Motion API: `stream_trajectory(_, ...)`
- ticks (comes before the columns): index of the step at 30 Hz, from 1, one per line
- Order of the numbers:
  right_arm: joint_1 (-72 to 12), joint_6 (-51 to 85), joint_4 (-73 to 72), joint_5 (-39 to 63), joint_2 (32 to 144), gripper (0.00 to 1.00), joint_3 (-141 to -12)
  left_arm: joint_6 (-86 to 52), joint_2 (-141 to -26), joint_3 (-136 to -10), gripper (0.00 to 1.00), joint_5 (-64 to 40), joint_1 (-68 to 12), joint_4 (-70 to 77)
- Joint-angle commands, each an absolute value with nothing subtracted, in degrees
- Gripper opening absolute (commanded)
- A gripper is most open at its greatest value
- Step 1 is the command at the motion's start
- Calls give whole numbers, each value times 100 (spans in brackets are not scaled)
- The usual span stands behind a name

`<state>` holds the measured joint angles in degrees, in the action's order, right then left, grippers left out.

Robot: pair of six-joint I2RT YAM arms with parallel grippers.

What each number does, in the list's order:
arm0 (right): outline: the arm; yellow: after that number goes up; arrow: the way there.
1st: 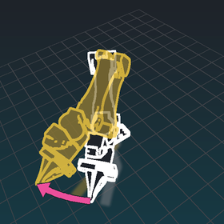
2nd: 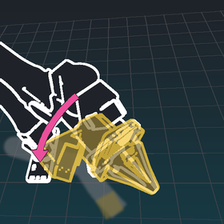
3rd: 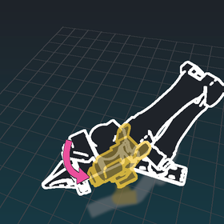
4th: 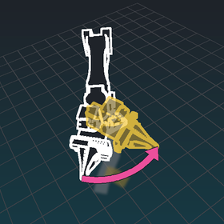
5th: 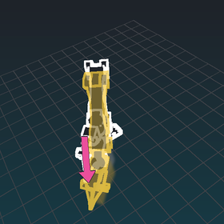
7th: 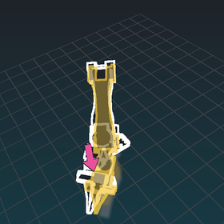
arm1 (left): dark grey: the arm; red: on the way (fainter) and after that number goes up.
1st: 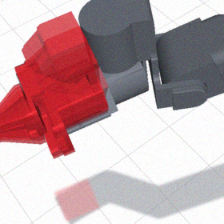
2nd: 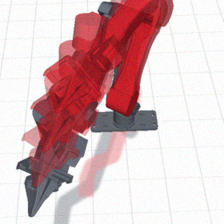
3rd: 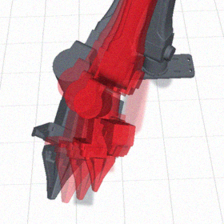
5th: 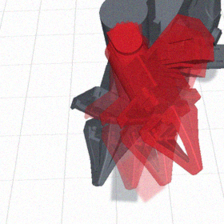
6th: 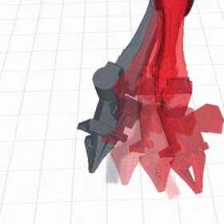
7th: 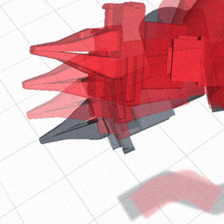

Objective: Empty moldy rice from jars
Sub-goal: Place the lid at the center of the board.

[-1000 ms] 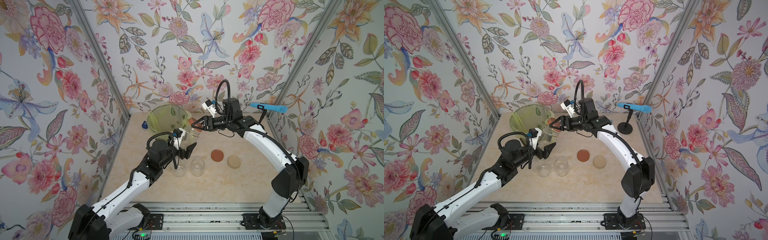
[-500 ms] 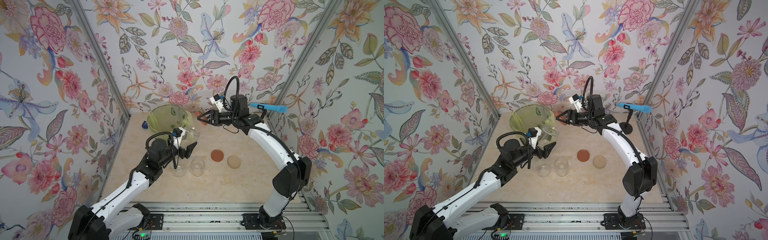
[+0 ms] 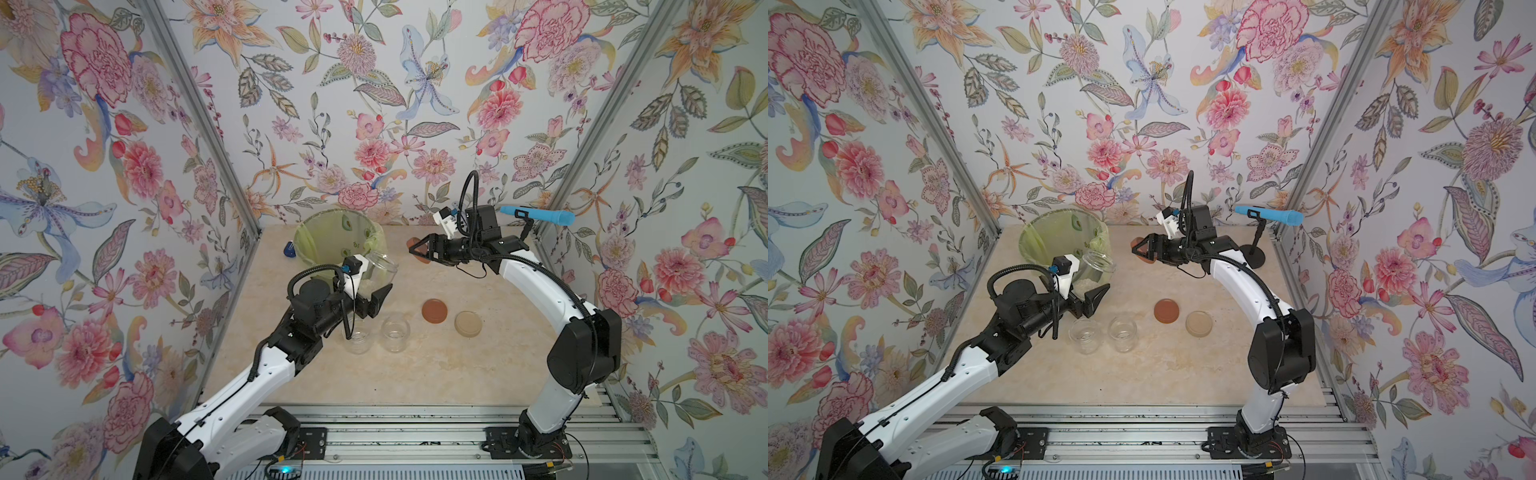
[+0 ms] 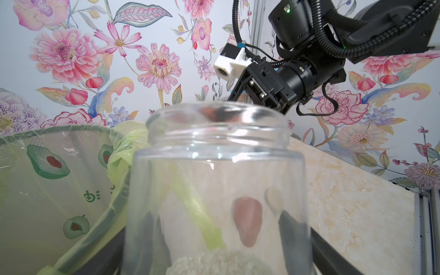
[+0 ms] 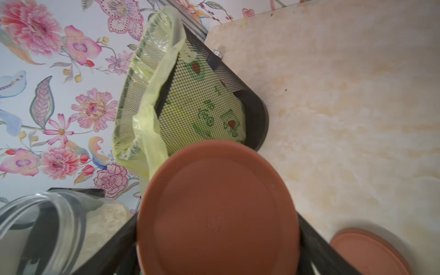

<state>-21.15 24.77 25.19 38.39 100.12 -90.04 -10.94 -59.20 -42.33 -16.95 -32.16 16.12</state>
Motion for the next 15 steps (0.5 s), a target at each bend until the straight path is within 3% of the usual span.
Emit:
stream_trajectory(1, -1954, 2260, 2620, 3279, 9658, 41, -8642, -1020, -5675, -4535, 0, -1562, -3157, 1939)
stream_trajectory(15, -1584, 1921, 2652, 1818, 9451, 39, -7408, -923, -5599, -4509, 0, -1477, -3155, 1789)
